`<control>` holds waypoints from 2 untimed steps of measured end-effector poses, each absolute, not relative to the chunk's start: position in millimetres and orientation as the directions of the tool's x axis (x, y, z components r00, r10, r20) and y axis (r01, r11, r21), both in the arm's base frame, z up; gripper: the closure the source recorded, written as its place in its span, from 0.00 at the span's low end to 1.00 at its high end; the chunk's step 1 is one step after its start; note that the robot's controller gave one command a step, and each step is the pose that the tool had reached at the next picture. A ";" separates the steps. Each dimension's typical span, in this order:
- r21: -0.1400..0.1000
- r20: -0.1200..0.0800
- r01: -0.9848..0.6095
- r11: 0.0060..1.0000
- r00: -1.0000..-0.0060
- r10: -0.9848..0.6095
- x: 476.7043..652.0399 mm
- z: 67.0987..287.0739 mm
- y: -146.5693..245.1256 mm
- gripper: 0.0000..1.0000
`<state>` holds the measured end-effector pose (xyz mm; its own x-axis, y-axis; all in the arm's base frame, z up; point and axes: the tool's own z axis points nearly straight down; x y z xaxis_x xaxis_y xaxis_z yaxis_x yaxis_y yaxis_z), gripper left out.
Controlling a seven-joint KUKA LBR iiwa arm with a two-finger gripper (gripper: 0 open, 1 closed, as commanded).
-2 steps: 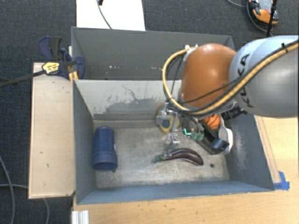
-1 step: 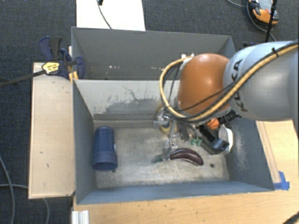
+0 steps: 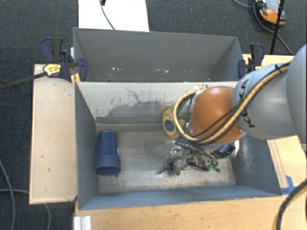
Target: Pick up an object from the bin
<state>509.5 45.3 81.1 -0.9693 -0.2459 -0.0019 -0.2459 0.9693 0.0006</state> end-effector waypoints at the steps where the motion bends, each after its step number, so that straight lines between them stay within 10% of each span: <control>1: 0.001 -0.002 -0.245 0.970 -0.970 -0.245 509.4 81.1 45.3 1.00; 2: 0.000 -0.002 -0.250 0.968 -0.968 -0.250 498.7 204.1 37.7 1.00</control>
Offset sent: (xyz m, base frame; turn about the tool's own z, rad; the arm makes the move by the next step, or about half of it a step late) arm -0.0116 -0.0078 0.1224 -0.0094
